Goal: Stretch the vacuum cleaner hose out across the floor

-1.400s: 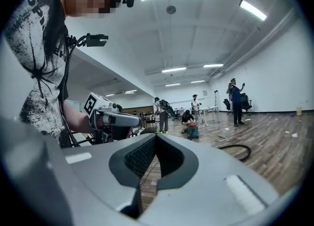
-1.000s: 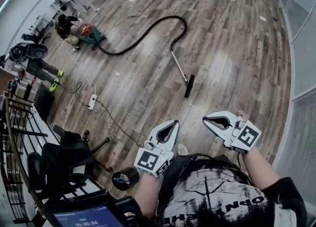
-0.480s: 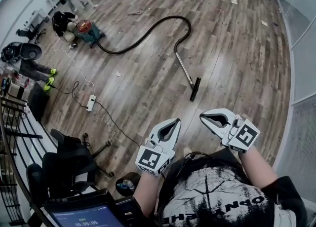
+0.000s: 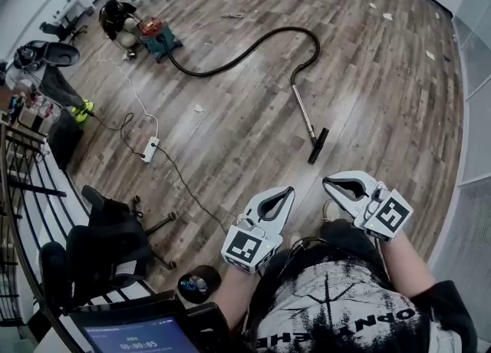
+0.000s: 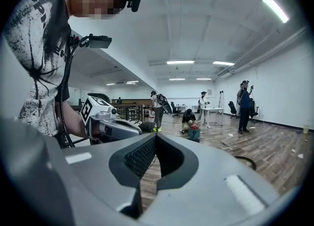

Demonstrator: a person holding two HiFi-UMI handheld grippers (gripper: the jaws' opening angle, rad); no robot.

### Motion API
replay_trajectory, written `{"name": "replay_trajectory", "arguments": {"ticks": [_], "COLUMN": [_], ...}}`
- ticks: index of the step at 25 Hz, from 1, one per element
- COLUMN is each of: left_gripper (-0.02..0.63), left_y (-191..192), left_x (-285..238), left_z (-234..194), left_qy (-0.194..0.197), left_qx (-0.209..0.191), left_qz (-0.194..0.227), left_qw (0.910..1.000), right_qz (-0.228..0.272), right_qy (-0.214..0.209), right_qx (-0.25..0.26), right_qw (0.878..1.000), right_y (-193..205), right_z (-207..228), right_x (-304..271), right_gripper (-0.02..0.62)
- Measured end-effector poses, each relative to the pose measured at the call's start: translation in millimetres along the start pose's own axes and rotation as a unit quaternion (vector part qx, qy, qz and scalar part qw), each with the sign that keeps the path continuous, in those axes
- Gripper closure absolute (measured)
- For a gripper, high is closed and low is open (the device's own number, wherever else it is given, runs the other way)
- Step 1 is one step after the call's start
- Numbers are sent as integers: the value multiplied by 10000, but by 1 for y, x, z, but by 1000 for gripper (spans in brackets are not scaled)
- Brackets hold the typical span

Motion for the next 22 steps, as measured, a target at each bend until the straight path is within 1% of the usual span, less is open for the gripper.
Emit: {"name": "replay_trajectory", "arguments": {"ticks": [2, 4, 8, 12, 15, 17, 19, 22], "left_gripper": [606, 606, 606, 606, 606, 606, 606, 606], "left_y": [-5, -8, -13, -26, -44, -57, -70, -85], "left_x": [-2, -5, -18, -37, -62, -85, -109, -144], "left_z": [2, -6, -32, -41, -55, -66, -77, -91], "left_qy": [-100, -211, -459, -614, -828, -944, -1048, -1205], "left_qx": [-10, 2, 36, 146, 193, 186, 170, 89], "left_qz": [2, 7, -97, -100, -94, -74, -46, -25], "left_qw": [9999, 9998, 9989, 9980, 9963, 9953, 9943, 9927], "right_qz": [73, 127, 193, 269, 141, 117, 174, 386], "right_qy": [-113, -215, -405, -684, -811, -915, -1026, -1178], "right_qx": [65, 88, 9, 20, -234, -285, -247, -32], "right_qw": [9999, 9996, 9990, 9973, 9963, 9953, 9943, 9923], "right_y": [-5, -6, -6, -17, -24, -26, -30, -33], "right_z": [4, 13, 42, 72, 107, 134, 160, 200], "right_x": [2, -6, -29, -40, -44, -46, -47, -47], "right_gripper": [588, 588, 588, 588, 588, 588, 588, 588]}}
Point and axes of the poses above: the fingertips, and each gripper's own axes: x backward along the fingers, z to its right, y out of its underside, the point moved 2 cm from there along x, backward along the fingers, and after that the axes turned 2 degrees about x, right-handed, at the moved point
